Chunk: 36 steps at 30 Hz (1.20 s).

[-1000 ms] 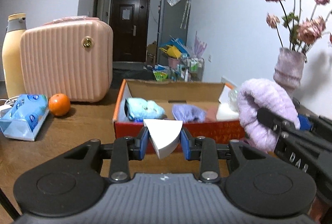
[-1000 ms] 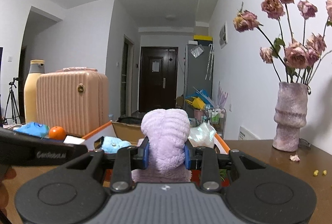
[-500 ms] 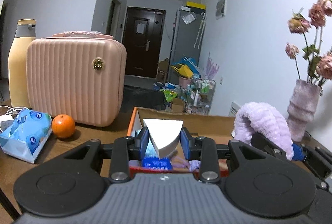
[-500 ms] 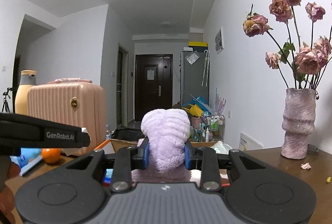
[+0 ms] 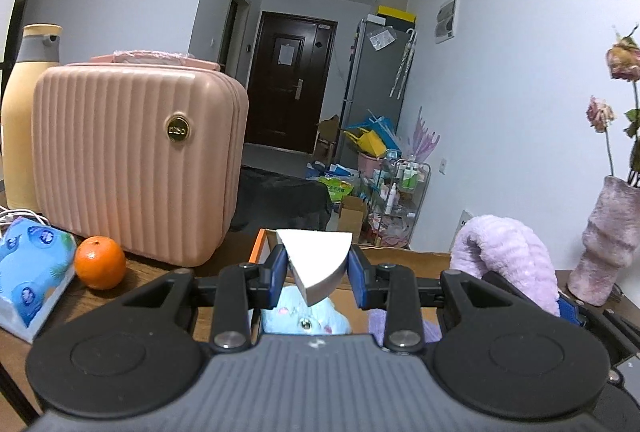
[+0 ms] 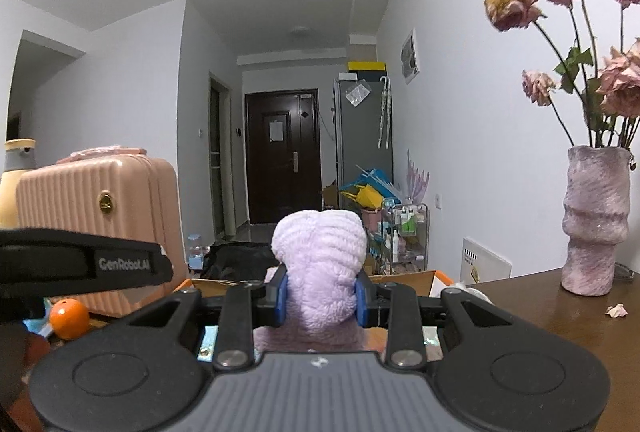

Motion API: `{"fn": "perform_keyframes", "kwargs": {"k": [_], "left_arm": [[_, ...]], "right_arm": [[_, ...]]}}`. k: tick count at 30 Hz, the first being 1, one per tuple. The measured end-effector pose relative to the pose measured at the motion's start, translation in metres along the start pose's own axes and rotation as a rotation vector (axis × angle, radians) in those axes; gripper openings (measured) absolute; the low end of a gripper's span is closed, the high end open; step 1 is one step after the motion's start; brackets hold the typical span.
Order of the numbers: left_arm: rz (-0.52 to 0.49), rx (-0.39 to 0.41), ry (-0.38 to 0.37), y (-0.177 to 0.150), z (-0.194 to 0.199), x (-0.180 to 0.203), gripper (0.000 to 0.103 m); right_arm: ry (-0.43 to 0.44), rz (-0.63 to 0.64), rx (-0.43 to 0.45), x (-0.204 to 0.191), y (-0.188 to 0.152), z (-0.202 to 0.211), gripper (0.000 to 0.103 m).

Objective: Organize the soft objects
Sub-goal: 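Carry white sponge and pink towel with both grippers over the box, then open both grippers to drop white sponge and pink towel into the box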

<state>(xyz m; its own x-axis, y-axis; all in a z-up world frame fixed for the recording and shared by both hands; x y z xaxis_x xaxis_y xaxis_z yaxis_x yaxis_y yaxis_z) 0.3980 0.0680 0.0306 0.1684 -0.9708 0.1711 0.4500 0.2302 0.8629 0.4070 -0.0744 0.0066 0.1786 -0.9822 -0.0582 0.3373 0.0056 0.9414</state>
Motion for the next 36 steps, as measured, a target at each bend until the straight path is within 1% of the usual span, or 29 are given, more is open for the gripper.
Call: {"fn": "perform_keyframes", "kwargs": {"k": [9, 17, 23, 31, 34, 36], "left_arm": [[-0.01, -0.029, 0.03, 0.008, -0.044, 0.003, 0.034], [-0.022, -0.067, 0.057, 0.008, -0.072, 0.003, 0.034], [-0.028, -0.081, 0.067, 0.005, -0.077, 0.002, 0.034], [-0.042, -0.096, 0.081, 0.002, -0.084, 0.001, 0.034], [-0.039, -0.101, 0.079, 0.001, -0.084, 0.0, 0.036], [-0.026, -0.108, 0.071, 0.0, -0.084, -0.002, 0.042]], "right_arm": [[-0.02, -0.018, -0.047, -0.002, 0.009, -0.039, 0.03], [-0.032, -0.016, -0.093, -0.001, 0.007, -0.057, 0.03], [-0.041, -0.019, -0.13, 0.002, 0.002, -0.063, 0.03], [-0.054, -0.006, -0.142, 0.001, -0.002, -0.064, 0.031], [-0.059, -0.002, -0.144, 0.001, -0.003, -0.063, 0.037], [-0.056, -0.008, -0.142, 0.001, -0.003, -0.062, 0.04]]}}
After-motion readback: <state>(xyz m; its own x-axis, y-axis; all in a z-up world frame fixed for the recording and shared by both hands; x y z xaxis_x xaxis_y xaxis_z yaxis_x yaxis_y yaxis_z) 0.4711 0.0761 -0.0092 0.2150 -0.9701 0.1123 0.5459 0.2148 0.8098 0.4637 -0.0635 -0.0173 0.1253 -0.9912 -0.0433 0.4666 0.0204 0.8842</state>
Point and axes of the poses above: each gripper's, at about its wrist camera, not at the fingertips, and z roughly against the way its jaws point, x to its right, y to its top, the point moved 1 cm from there along -z, roughly the way its jaws point, and after that the axes turned 11 degrees about -x, right-handed, at the moved point
